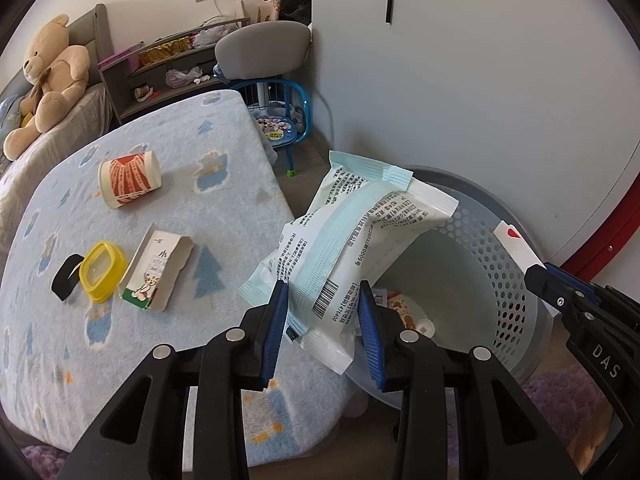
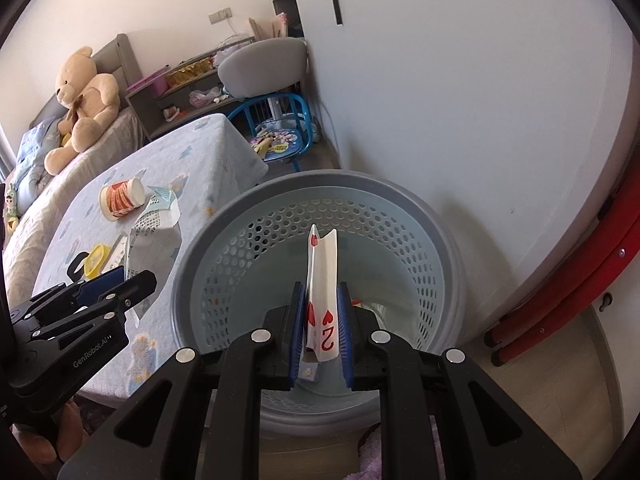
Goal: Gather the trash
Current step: 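Carry the wrapper and card over the basket and open both tools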
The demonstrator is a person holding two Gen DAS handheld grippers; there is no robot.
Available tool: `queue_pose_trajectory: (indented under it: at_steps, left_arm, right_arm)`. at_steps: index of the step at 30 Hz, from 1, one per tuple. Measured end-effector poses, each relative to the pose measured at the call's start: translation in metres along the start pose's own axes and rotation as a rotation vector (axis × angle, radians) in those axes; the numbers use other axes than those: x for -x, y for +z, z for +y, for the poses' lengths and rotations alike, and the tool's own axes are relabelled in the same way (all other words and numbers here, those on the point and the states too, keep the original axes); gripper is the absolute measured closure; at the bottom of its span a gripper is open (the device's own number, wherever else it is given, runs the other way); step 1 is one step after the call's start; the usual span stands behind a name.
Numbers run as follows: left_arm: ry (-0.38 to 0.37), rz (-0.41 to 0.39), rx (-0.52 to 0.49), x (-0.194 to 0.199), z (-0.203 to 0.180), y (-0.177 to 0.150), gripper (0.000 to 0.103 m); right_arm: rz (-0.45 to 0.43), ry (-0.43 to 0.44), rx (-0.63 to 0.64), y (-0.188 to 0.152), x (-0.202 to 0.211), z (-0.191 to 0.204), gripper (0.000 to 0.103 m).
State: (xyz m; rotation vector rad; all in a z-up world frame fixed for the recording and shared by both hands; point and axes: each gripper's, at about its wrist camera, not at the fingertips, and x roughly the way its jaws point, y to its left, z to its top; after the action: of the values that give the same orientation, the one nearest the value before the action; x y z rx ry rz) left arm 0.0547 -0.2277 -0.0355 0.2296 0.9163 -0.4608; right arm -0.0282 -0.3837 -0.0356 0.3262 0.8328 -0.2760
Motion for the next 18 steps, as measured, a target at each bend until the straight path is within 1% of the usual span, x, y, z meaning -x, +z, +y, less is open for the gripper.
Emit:
queue_pose_trajectory:
  at_steps: [8, 13, 18]
  left_arm:
    - [0.005, 0.037, -0.049, -0.023, -0.027, 0.005, 0.069]
    - [0.009, 0.06, -0.051, -0.031, -0.033, 0.005, 0.069]
    - [0.023, 0.052, -0.048, -0.03, -0.034, 0.006, 0.068]
  right_arm:
    - [0.036, 0.004, -0.027, -0.001, -0.019, -0.017, 0.087]
    - [0.042, 0.011, -0.03, 0.002, -0.024, -0.019, 0.087]
    - [0.045, 0.011, -0.032, 0.002, -0.026, -0.021, 0.084]
